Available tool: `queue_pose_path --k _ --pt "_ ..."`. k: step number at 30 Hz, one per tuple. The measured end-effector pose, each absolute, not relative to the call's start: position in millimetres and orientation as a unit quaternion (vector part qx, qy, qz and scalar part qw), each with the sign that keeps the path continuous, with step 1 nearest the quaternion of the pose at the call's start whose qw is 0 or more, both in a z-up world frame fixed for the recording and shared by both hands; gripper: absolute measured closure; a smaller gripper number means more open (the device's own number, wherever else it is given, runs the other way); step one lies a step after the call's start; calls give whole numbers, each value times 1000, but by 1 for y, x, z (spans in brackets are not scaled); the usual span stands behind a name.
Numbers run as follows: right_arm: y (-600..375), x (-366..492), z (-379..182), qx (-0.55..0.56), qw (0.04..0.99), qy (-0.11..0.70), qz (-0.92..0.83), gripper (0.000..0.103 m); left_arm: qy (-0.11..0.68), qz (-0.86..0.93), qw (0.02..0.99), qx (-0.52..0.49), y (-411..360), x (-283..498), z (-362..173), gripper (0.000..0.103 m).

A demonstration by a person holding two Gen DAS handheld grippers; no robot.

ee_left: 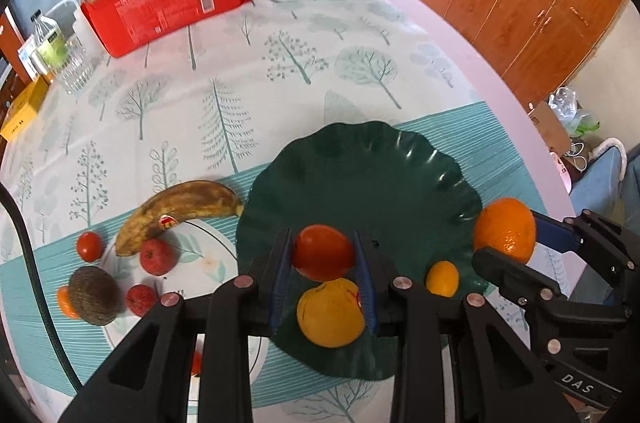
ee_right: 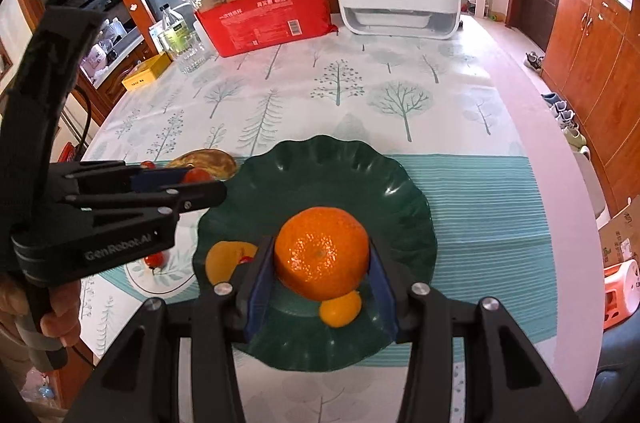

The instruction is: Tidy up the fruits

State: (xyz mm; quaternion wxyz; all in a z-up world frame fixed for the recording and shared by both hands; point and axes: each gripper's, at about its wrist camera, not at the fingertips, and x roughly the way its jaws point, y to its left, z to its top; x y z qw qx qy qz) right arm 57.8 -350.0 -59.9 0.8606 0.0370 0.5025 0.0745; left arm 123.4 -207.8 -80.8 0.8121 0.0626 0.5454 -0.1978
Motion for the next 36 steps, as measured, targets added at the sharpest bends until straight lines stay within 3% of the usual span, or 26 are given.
queue_pose_path --k 16,28,30,32,34,36 --pt "-359 82 -107 31 834 546 78 57 589 -188 784 52 -234 150 -134 74" --pt "-358 94 -128 19 817 572 73 56 597 -176 780 69 -243 154 -146 73" --pt "-357 95 -129 20 816 573 73 56 596 -173 781 69 -243 154 -145 65" --pt "-357 95 -127 19 820 568 74 54 591 -167 786 70 -243 153 -142 34" --pt "-357 95 -125 20 821 565 76 53 584 -160 793 74 -242 152 -138 17" --pt "-356 95 -124 22 822 564 77 50 580 -162 795 74 -240 151 -134 16"
